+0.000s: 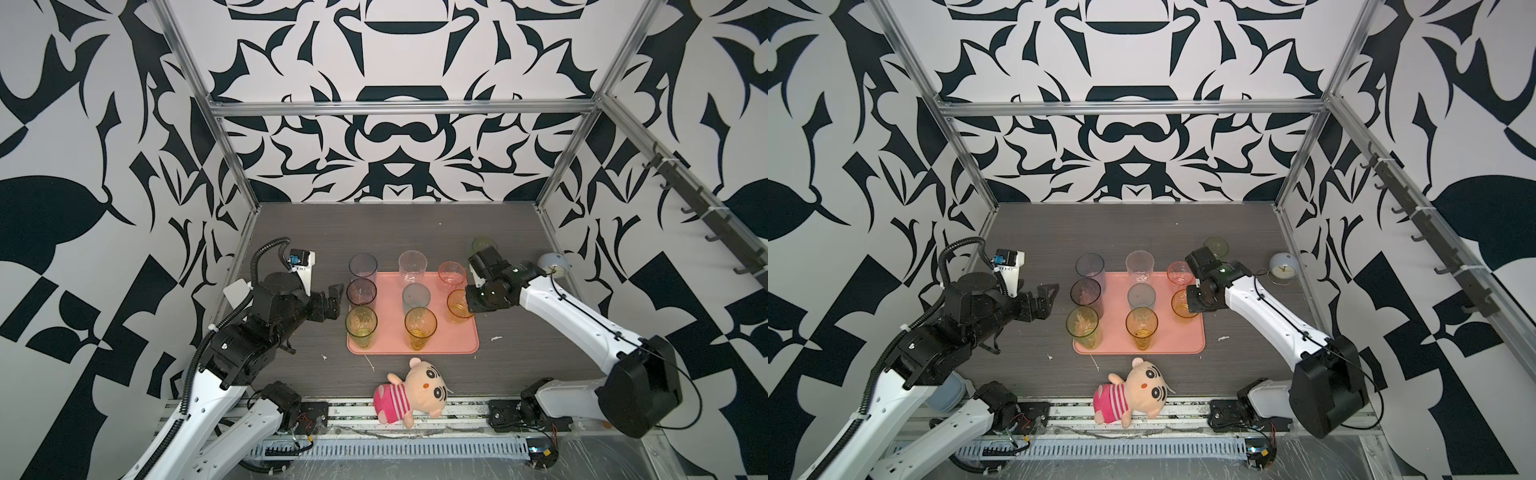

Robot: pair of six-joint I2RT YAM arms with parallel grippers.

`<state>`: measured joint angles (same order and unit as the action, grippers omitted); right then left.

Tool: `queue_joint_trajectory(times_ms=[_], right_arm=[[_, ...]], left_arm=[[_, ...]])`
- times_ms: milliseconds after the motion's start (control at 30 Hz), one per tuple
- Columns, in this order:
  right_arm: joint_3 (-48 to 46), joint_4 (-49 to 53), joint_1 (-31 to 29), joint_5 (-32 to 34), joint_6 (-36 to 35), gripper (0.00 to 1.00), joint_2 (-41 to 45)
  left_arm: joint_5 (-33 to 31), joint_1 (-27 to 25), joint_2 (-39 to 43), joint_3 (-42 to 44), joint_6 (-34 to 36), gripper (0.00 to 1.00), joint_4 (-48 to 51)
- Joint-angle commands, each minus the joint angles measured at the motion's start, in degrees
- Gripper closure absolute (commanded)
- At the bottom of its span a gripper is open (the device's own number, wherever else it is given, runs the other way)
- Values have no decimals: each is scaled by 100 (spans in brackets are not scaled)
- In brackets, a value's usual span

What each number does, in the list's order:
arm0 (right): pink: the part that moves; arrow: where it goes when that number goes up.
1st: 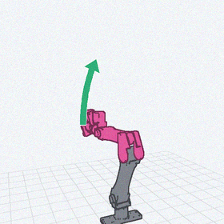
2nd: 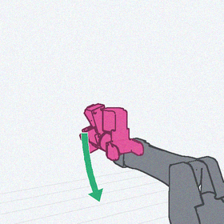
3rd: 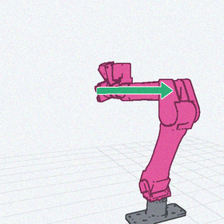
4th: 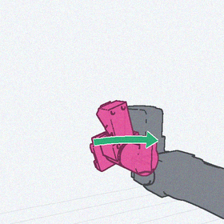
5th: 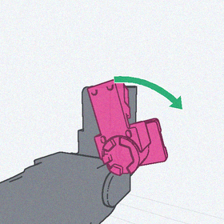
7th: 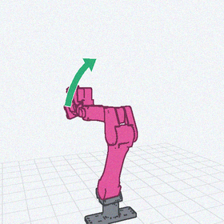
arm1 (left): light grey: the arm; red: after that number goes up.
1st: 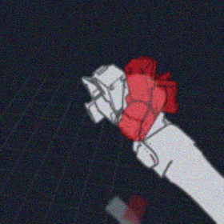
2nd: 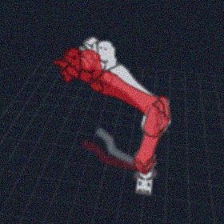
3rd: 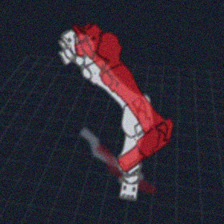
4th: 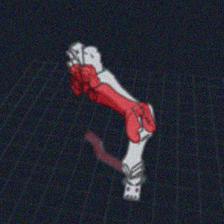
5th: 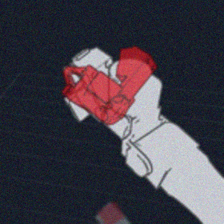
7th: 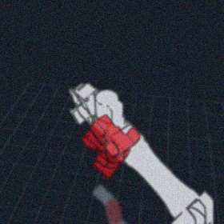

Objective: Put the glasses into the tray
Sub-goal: 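Lift the amber glass and carry it onto the tray with the right gripper, then lower the amber glass onto the tray and open the right gripper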

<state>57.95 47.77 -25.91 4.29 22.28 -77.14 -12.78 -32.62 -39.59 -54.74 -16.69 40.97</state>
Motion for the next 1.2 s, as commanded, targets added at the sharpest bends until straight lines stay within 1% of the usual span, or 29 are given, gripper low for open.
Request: queue_joint_trajectory(times_ms=[0,267,567,867,967,1033,1067,1167], right_arm=[[-101,-488,-10,102,-39,100,26],[-164,-629,-10,133,-16,100,-313],[-10,-447,-10,168,31,100,-707],[117,-386,-10,264,57,99,-770],[171,-325,-10,359,60,90,-722],[179,-332,-10,389,58,78,-635],[186,-341,-10,377,57,74,-590],[254,-311,-10,328,-8,69,-493]], left_arm=[[38,25,-5,34,-58,0,-18],[9,23,69,56,-63,0,-27],[13,28,75,52,-63,1,-12],[23,28,81,52,-63,1,-10],[46,28,72,51,-63,1,-15],[36,28,65,51,-63,1,-6],[37,28,66,55,-63,0,-10],[38,28,66,52,-71,1,-10]])
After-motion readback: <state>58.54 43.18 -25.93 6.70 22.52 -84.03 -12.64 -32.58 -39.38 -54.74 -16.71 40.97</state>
